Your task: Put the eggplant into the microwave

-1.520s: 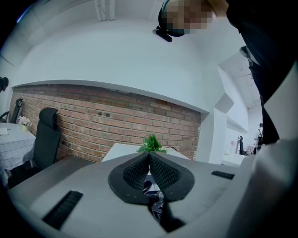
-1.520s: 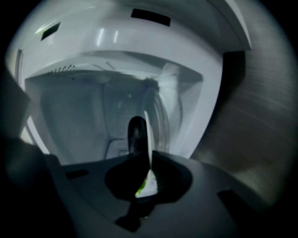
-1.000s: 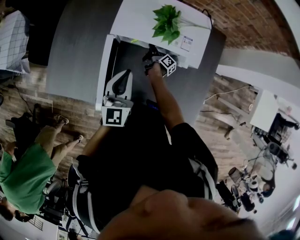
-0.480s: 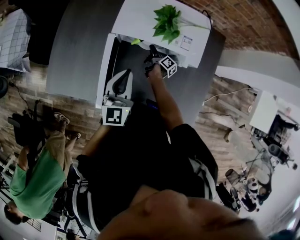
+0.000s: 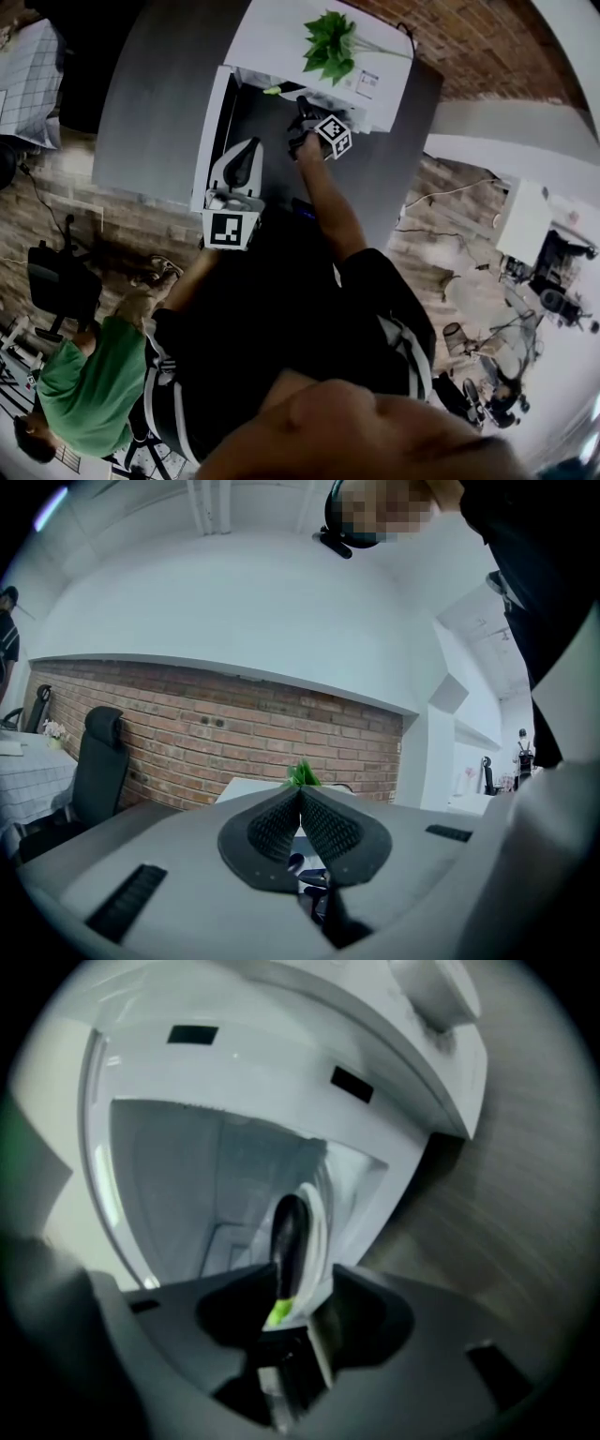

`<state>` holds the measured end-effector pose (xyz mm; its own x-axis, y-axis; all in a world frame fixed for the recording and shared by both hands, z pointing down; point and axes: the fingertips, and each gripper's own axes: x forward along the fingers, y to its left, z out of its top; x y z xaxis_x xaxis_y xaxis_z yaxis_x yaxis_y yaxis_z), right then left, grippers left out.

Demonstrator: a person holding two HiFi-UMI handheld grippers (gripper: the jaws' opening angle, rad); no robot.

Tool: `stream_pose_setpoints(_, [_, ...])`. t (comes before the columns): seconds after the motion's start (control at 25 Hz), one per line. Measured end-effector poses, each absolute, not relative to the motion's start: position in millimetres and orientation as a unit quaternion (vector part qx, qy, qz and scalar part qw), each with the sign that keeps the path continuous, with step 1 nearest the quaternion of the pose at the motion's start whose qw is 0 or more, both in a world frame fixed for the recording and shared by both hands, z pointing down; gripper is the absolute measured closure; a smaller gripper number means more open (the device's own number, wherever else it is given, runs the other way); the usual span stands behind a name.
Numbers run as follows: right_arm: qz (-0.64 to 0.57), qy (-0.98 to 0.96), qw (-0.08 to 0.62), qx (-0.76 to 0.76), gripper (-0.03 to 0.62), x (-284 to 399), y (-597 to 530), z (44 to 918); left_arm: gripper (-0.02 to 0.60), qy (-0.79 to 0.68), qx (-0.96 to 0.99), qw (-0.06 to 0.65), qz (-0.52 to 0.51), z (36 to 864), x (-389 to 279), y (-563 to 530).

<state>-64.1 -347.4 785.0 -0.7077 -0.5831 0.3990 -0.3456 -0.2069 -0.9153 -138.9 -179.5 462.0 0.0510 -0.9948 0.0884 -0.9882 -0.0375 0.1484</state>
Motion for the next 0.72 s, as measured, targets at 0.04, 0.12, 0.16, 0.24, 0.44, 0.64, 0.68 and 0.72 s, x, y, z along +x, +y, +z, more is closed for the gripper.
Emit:
stream_pose_setpoints(0.04, [-0.680,0.627,0.089,-0.370,0.393,-63,-347,785,0.545,-0.689,0.720,0.083,-0.020,461,-138,-177])
stream_pose_setpoints(0.12, [-0.678,0.629,0.092,-0.368,0.394,-62,-344,782,0.545,-0.689,0.720,0.080,-0.023,458,-137,-173])
stream_pose_setpoints(0.16, [-0.677,0.631,0.091,-0.368,0.395,-62,-342,780,0.545,-0.690,0.719,0.079,-0.024,458,-137,-171])
stream_pose_setpoints(0.24, [-0.670,0.637,0.085,-0.372,0.420,-60,-336,774,0.545,-0.691,0.719,0.076,-0.027,456,-138,-167])
stream_pose_setpoints(0.44, [-0.634,0.672,0.048,-0.379,0.516,-54,-322,761,0.545,-0.689,0.720,0.073,-0.035,451,-138,-157])
stream_pose_setpoints(0.64, [-0.621,0.680,0.032,-0.390,0.546,-40,-306,748,0.545,-0.685,0.723,0.079,-0.040,451,-136,-149])
stream_pose_setpoints(0.68, [-0.616,0.683,0.026,-0.391,0.549,-37,-303,744,0.545,-0.684,0.724,0.077,-0.039,451,-136,-148])
stream_pose_setpoints(0.72, [-0.611,0.688,0.018,-0.392,0.553,-35,-298,740,0.545,-0.684,0.725,0.076,-0.040,452,-136,-147])
